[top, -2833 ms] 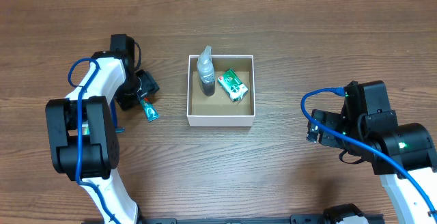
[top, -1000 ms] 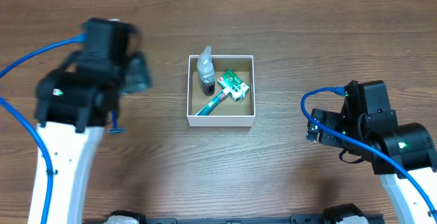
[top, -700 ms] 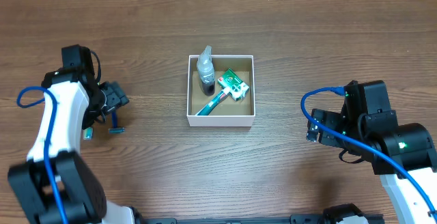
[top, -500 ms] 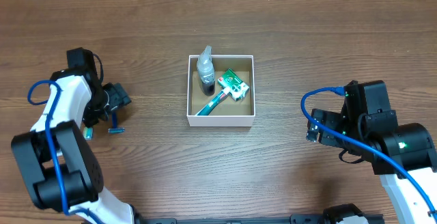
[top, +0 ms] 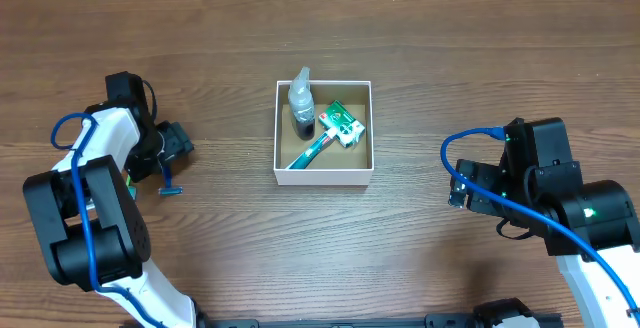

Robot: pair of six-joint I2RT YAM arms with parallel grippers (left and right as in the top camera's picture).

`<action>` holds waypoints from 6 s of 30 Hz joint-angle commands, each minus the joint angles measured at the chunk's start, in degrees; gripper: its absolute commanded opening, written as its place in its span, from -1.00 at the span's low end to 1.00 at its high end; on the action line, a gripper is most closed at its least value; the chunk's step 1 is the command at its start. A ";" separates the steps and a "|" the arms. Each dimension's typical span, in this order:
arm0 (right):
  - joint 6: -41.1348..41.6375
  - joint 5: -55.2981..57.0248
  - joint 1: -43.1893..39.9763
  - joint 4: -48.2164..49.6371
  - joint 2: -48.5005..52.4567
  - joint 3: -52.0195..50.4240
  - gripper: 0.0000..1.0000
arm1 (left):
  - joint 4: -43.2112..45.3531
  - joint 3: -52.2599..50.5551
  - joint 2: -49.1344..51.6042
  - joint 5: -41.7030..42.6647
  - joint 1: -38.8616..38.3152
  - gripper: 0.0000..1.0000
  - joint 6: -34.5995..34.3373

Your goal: Pack container

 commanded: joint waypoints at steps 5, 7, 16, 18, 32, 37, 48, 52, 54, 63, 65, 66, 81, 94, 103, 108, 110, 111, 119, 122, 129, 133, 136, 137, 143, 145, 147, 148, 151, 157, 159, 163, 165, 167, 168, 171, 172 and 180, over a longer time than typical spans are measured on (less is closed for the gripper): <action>-0.37 0.37 -0.07 0.15 -0.57 0.07 0.95 | -1.38 -0.79 5.64 0.72 0.24 0.00 0.83; -0.37 0.37 -0.07 0.17 -0.57 0.07 0.95 | -1.70 -0.79 5.64 0.72 0.24 -0.65 0.83; -0.37 0.37 -0.07 0.22 -0.57 0.07 0.95 | -6.08 1.84 5.60 0.72 0.04 -0.92 0.81; -0.37 0.37 -0.07 0.24 -0.57 0.07 0.95 | -9.88 5.29 4.76 0.76 -0.83 -0.92 0.79; -0.37 0.35 -0.07 0.39 -0.57 0.07 0.95 | -7.67 21.46 -19.21 -4.96 -45.16 -0.90 11.82; -0.37 0.35 -0.07 0.13 -0.57 0.07 0.95 | -6.54 21.27 -8.81 -7.80 -51.56 -0.80 10.82; -0.37 0.37 -0.07 0.17 -0.57 0.07 0.95 | -25.05 37.16 -11.91 -14.93 -49.86 0.07 5.97; -0.37 0.35 -0.07 0.17 -0.57 0.07 0.95 | -29.62 37.40 -22.62 -17.73 -39.56 0.15 2.82; -0.37 0.35 -0.07 0.17 -0.57 0.07 0.95 | -33.20 36.24 -23.61 -15.69 -29.16 0.15 2.47; -0.35 0.33 -0.07 0.44 -0.52 -1.31 0.95 | -13.66 4.44 -15.41 -5.70 6.43 0.27 3.85; -0.35 0.33 -0.07 0.44 -0.52 -1.38 0.95 | -11.30 4.04 -11.63 -5.68 7.87 0.29 4.68; -0.35 0.33 -0.07 0.44 -0.52 -1.38 0.95 | -9.62 4.04 -9.20 -5.70 8.13 0.30 5.46; -0.35 0.33 -0.07 0.83 -0.52 -1.38 0.95 | -1.79 4.02 3.06 -1.16 8.07 -0.09 12.22; -0.37 0.35 -0.07 0.81 -0.52 -1.38 0.95 | -0.37 2.51 3.08 0.35 8.07 -0.76 12.22; -0.37 0.35 -0.07 0.83 -0.52 -1.38 0.95 | -3.89 6.64 0.59 9.99 7.61 -0.92 11.39; -0.37 0.35 -0.07 0.83 -0.52 -1.38 0.95 | -8.72 13.88 -15.63 15.30 -3.23 -0.92 12.24; -0.37 0.35 -0.07 0.92 -0.52 -1.38 0.95 | -7.98 14.36 -23.39 14.58 -11.82 -0.92 14.82; -0.35 0.35 -0.07 1.16 -0.52 -1.38 0.95 | -7.23 14.36 -26.97 13.20 -17.70 -0.92 16.11; -0.35 0.31 -0.07 1.44 -0.52 -1.38 0.95 | -0.96 13.64 -20.11 0.46 -48.22 -0.92 23.30; -0.35 0.31 -0.07 1.20 -0.52 -1.38 0.95 | 0.76 13.64 -9.51 0.46 -49.27 -0.92 22.36; -0.37 0.33 -0.07 1.25 -0.52 -1.38 0.95 | -4.37 18.73 -6.99 -4.85 -49.29 -0.14 22.16; -0.35 0.31 -0.07 3.89 -0.52 -1.38 1.00 | -16.63 29.31 -16.57 -5.35 -49.24 0.01 18.29; -0.37 1.31 -0.07 13.44 -0.52 -1.36 1.00 | -18.58 30.18 -25.27 -16.15 -47.01 0.64 12.90; -0.39 1.62 -0.07 18.16 -0.52 -1.36 1.00 | -19.61 30.18 -27.08 -16.87 -44.81 0.96 11.10; -7.98 1.42 -0.02 40.85 10.16 -1.36 1.00 | -21.33 28.96 -28.85 -6.93 -20.85 1.00 6.10; -8.24 1.42 -0.07 44.02 15.43 -1.36 1.00 | -20.94 28.81 -27.56 -5.88 -15.10 1.00 5.68; -8.66 1.68 -0.07 47.12 18.25 -1.36 1.00 | -20.94 28.81 -25.90 -5.95 -12.00 1.00 5.70; -10.91 1.68 -0.07 46.86 18.43 -1.36 1.00 | -20.96 28.81 -25.27 -5.92 -11.26 1.00 5.70; -11.65 1.66 -0.07 42.07 15.47 -1.31 1.00 | -21.73 28.83 -24.74 -5.22 -10.95 1.00 7.48; -7.21 2.08 -0.07 37.20 -4.15 -8.33 1.00 | -22.77 24.72 -36.85 -4.20 -16.17 1.00 9.90; -5.86 2.12 -0.07 37.24 -13.11 -14.99 1.00 | -20.11 16.65 -45.22 -4.74 -18.99 1.00 10.93; -2.16 6.54 -0.07 36.15 -36.65 -30.27 1.00 | -5.35 -15.61 -76.46 -4.68 -21.53 1.00 10.51; -2.19 7.28 -0.07 36.15 -41.62 -33.99 1.00 | -3.48 -25.53 -87.08 -4.59 -21.51 0.99 9.42; -2.21 7.28 -0.07 33.81 -41.97 -35.10 1.00 | -3.85 -32.13 -93.55 -4.17 -21.53 1.00 9.16; -2.21 7.28 -0.07 32.04 -41.97 -35.10 1.00 | -5.11 -34.03 -94.60 -4.20 -21.53 1.00 9.16; -2.21 7.28 -0.07 26.49 -41.97 -35.12 1.00 | -13.94 -37.40 -94.25 -4.17 -21.53 1.00 9.16; -2.21 7.28 -0.07 24.96 -41.97 -35.10 1.00 | -16.61 -38.01 -94.25 -4.20 -21.53 1.00 9.16; -2.21 7.28 -0.07 23.06 -41.97 -35.10 1.00 | -17.31 -38.69 -94.20 -4.63 -21.53 1.00 9.18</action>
